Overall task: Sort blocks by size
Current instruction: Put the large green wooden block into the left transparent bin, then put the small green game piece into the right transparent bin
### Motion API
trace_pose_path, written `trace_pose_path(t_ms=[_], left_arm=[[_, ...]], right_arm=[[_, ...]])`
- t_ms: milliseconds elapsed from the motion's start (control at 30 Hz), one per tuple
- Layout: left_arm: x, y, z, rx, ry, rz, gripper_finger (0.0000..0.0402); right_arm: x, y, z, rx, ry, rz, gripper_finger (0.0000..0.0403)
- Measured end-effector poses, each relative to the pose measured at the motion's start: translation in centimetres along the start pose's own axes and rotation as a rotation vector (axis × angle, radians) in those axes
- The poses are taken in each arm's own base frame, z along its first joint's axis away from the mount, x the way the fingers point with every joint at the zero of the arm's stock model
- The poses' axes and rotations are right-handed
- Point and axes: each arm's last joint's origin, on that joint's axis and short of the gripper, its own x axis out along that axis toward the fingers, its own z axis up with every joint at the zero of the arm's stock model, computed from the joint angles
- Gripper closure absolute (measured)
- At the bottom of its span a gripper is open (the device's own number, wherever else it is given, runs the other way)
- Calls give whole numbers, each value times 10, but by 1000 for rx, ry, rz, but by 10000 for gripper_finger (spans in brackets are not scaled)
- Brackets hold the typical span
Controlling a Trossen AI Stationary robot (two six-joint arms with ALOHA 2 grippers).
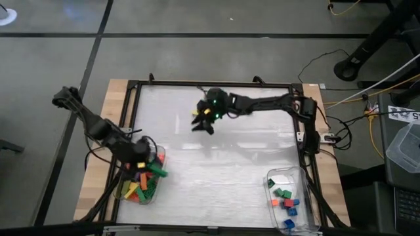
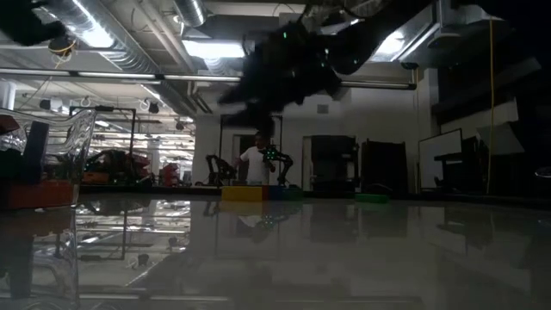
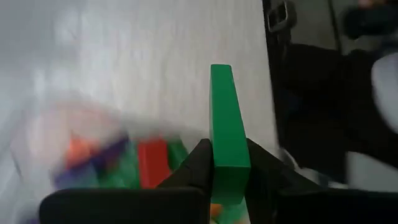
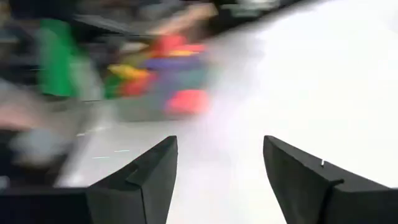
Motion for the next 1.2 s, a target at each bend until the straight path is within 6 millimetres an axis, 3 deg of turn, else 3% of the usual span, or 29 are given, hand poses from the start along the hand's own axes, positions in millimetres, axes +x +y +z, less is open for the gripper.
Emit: trace_pose_path(t_ms=[67, 167, 333, 500, 700, 833, 1067, 1200], left_arm=[[-8, 3, -7, -128, 42, -10, 356], [-17, 9, -17, -327, 88, 25, 317], [-18, 18, -26, -429, 168, 150, 247], [-14, 18, -27, -385, 179, 201, 205], [-11, 18, -26, -360, 187, 213, 191], [-11, 18, -26, -359, 188, 214, 190], [-10, 17, -26, -360, 181, 210, 190], [-10, 17, -25, -351, 164, 221, 190]], right_arm=[[-8, -16, -3, -9, 20, -153, 171], [-21, -37, -11, 14, 92, -410, 172], [-44, -62, -25, 97, 228, -721, 172], [-59, -75, -31, 158, 292, -767, 172], [-60, -75, -32, 162, 298, -767, 172], [-52, -73, -35, 144, 308, -782, 172], [-33, -85, -56, 161, 373, -779, 172], [-30, -88, -58, 178, 354, -786, 179]])
